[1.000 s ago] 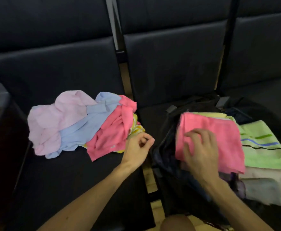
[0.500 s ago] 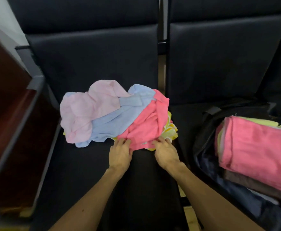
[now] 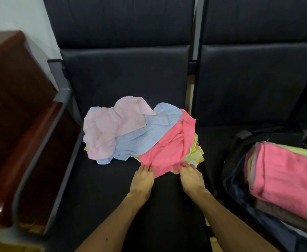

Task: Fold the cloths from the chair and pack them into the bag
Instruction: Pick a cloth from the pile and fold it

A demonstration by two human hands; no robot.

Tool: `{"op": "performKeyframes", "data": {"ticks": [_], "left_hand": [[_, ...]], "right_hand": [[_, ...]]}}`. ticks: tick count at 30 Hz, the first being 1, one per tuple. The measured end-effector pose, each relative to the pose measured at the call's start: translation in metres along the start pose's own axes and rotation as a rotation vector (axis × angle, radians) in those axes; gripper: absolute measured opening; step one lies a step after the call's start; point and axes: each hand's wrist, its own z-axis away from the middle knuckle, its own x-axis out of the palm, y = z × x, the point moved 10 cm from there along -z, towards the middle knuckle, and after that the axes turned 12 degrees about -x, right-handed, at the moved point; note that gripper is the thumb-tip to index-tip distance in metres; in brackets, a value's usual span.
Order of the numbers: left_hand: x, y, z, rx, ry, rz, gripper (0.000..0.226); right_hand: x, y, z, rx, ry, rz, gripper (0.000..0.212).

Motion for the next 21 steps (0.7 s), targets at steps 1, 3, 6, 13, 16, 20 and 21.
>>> {"op": "performKeyframes", "data": {"ticks": [1, 3, 6, 13, 16, 20, 21], "left_hand": [[-0.007, 0.0, 0.005, -0.001, 0.015, 0.016, 0.063], [-0.025, 0.001, 0.017, 0.011, 0.074, 0.105, 0.051], [-0.068, 0.0, 0.033, 0.041, 0.221, 0.395, 0.026], [-0.225, -0.008, 0.095, 0.08, 0.342, 1.035, 0.019], [-0.29, -0.015, 0.123, 0.131, 0.429, 1.107, 0.022], [-0.372, -0.028, 0.17, 0.211, 0.549, 1.186, 0.02], [-0.39, -0.028, 0.18, 0.225, 0.558, 1.172, 0.019]], "right_hand": [[-0.003, -0.002, 0.004, 0.007, 0.022, -0.046, 0.044], [-0.008, -0.009, 0.015, 0.008, 0.045, -0.15, 0.05], [-0.026, -0.027, 0.028, -0.035, 0.128, -0.24, 0.053], [-0.149, -0.074, 0.067, -0.121, 0.458, -0.335, 0.039], [-0.212, -0.087, 0.095, -0.15, 0.64, -0.412, 0.028], [-0.286, -0.117, 0.136, -0.287, 0.762, -0.303, 0.018], [-0.299, -0.121, 0.143, -0.302, 0.777, -0.3, 0.021]]}}
